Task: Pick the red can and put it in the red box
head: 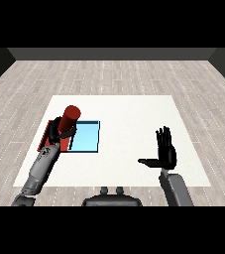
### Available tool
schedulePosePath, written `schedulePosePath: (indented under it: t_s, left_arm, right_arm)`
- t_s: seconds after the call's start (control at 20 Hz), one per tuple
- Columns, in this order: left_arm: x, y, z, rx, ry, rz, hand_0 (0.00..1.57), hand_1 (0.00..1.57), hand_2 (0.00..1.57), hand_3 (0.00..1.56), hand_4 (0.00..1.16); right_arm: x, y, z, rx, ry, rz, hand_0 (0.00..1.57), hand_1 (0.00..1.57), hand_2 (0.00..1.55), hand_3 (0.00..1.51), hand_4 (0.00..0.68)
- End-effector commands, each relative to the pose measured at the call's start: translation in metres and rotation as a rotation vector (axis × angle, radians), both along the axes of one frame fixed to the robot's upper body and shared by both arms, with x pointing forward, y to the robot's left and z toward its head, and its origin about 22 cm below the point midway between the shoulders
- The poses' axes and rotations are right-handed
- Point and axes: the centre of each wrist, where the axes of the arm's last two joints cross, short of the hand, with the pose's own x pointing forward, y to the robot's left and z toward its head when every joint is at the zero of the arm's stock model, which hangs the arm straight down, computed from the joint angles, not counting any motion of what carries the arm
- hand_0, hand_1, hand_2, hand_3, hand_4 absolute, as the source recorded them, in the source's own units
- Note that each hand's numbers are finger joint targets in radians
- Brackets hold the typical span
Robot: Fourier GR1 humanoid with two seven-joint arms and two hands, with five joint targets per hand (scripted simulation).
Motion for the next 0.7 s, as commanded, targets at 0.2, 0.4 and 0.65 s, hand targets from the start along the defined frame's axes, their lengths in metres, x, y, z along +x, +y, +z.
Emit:
schedulePosePath:
  t_s: [0.2, 0.4, 0.65]
  left_arm:
    - [-0.002, 0.091, -0.044, 0.157, 0.341, 0.192, 1.57, 1.57, 1.56, 1.48, 1.05]
    - [0.005, 0.11, -0.056, 0.245, 0.517, 0.293, 1.57, 1.57, 1.53, 1.42, 1.0]
    - [-0.003, 0.122, -0.079, 0.261, 0.72, 0.339, 0.63, 0.63, 0.6, 0.0, 0.77]
  right_arm:
    - [0.01, -0.014, -0.018, -0.007, 0.048, -0.036, 0.0, 0.0, 0.0, 0.0, 0.0]
    - [0.013, -0.017, -0.022, -0.022, 0.05, -0.032, 0.0, 0.0, 0.0, 0.0, 0.0]
    - [0.02, -0.014, -0.023, -0.022, 0.031, -0.048, 0.0, 0.0, 0.0, 0.0, 0.0]
